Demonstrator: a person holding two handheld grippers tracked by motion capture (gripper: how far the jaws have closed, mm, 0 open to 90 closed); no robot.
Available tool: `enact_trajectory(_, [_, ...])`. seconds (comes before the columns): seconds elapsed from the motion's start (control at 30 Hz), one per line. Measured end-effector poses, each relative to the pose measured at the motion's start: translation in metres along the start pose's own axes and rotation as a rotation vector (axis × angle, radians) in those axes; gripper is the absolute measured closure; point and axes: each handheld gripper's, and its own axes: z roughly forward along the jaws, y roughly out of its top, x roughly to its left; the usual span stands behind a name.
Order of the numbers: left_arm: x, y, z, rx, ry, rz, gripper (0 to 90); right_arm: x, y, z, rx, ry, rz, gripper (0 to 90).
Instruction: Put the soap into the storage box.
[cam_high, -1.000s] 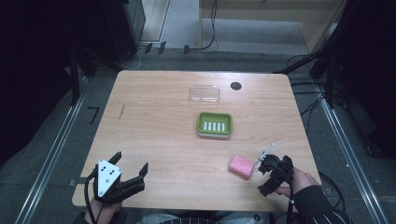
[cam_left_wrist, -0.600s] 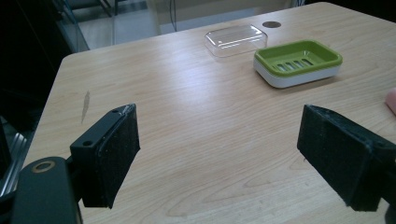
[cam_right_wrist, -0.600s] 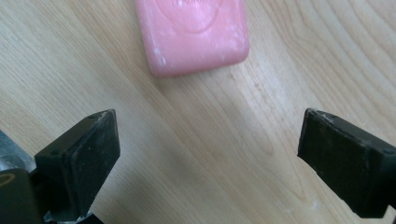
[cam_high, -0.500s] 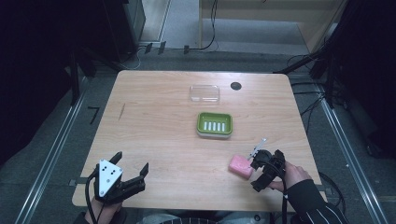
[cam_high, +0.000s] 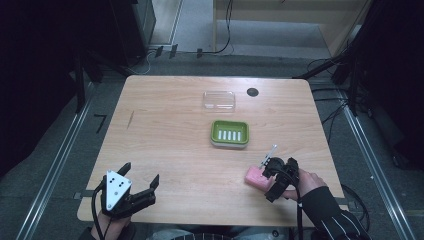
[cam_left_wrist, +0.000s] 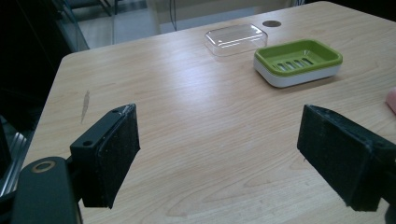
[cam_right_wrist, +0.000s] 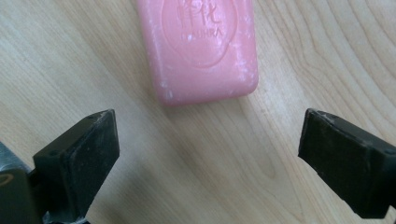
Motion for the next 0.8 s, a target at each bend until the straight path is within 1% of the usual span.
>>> enact_trajectory(0.17, [0.000,0.000,0.000,0.001,0.000,0.001,13.4,-0.001,0.006,0.001,0.006,0.005,-0.005,4.7])
enact_trajectory(0.2, [0.000,0.000,0.000,0.001,0.000,0.002,13.4,-0.002,0.009,0.002,0.010,0.011,-0.017,4.3])
enact_trajectory(0.27, [0.000,0.000,0.001,0.000,0.001,-0.003,13.4,-0.002,0.011,0.004,0.006,0.018,-0.022,3.7])
enact_trajectory(0.3, [0.000,0.000,0.001,0.000,0.001,-0.003,13.4,-0.002,0.012,0.005,0.015,0.021,-0.027,3.5])
enact_trajectory(0.4, [0.000,0.000,0.001,0.001,0.000,0.000,13.4,-0.002,0.015,0.006,0.009,0.021,-0.036,3.5])
enact_trajectory(0.47, [0.000,0.000,0.001,0.002,0.001,-0.001,13.4,-0.002,0.020,0.006,0.009,0.029,-0.048,2.3])
enact_trajectory(0.6, [0.000,0.000,0.001,0.003,0.000,-0.001,13.4,-0.004,0.025,0.008,0.019,0.040,-0.060,1.0])
enact_trajectory(0.63, [0.000,0.000,0.001,0.004,0.000,-0.002,13.4,-0.005,0.027,0.009,0.012,0.045,-0.065,0.9])
enact_trajectory(0.67, [0.000,0.000,0.001,0.004,0.001,-0.002,13.4,-0.006,0.028,0.009,0.014,0.044,-0.059,0.8])
enact_trajectory(0.73, [0.000,0.000,0.001,0.004,0.001,-0.001,13.4,-0.007,0.031,0.010,0.016,0.052,-0.078,0.3])
enact_trajectory(0.8, [0.000,0.000,0.001,0.005,0.001,-0.001,13.4,-0.007,0.032,0.011,0.015,0.050,-0.077,0.0])
